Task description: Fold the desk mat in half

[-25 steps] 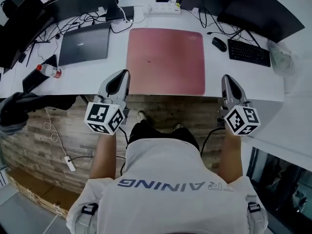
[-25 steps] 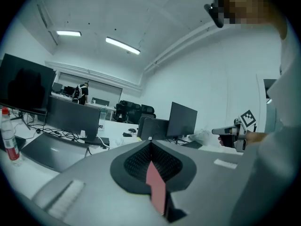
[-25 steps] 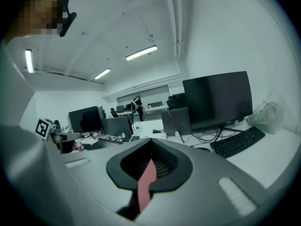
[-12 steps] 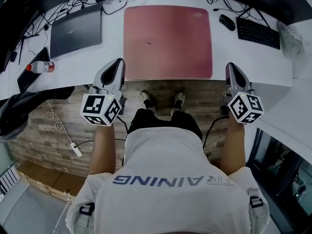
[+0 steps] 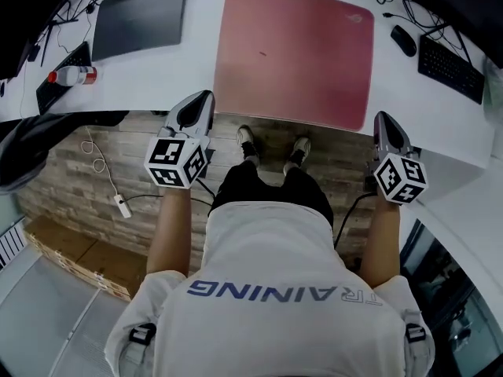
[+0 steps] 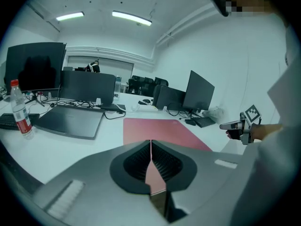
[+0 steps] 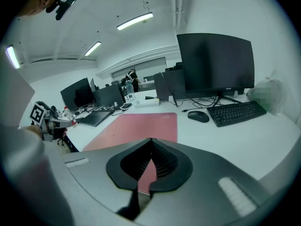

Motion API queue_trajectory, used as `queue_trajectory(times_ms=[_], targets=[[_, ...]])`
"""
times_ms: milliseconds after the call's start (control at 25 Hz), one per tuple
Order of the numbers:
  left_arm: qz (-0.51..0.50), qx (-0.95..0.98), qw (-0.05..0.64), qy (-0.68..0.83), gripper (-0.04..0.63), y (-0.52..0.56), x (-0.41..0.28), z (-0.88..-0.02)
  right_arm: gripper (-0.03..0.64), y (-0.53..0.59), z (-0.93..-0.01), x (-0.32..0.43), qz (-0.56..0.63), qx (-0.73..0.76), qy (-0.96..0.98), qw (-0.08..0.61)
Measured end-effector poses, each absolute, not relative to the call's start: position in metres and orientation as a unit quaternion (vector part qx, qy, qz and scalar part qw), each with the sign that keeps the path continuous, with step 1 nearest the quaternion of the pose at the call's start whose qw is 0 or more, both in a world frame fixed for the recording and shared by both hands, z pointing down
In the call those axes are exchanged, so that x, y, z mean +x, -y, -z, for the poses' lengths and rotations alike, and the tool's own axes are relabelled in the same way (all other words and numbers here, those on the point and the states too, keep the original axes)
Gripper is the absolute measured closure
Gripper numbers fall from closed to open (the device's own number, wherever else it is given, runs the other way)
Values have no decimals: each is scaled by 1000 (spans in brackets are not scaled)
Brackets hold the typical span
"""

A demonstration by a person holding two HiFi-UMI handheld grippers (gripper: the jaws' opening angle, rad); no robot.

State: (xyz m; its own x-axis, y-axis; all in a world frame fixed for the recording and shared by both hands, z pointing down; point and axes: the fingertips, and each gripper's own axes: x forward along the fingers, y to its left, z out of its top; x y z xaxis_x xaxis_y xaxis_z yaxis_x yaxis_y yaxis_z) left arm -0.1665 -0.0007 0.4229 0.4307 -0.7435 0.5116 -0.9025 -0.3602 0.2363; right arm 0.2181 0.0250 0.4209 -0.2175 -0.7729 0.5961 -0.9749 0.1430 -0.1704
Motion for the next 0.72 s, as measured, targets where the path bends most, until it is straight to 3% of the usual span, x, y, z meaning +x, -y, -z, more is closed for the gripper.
queue_trajectory(times_ms=[320, 720], targets=[[-172, 803, 281, 496, 588, -10, -153, -459, 602, -37, -470, 215, -286, 576, 721, 257], [-184, 794, 302, 495, 563, -16, -149, -481, 416, -67, -545, 229, -317, 529, 683, 391]])
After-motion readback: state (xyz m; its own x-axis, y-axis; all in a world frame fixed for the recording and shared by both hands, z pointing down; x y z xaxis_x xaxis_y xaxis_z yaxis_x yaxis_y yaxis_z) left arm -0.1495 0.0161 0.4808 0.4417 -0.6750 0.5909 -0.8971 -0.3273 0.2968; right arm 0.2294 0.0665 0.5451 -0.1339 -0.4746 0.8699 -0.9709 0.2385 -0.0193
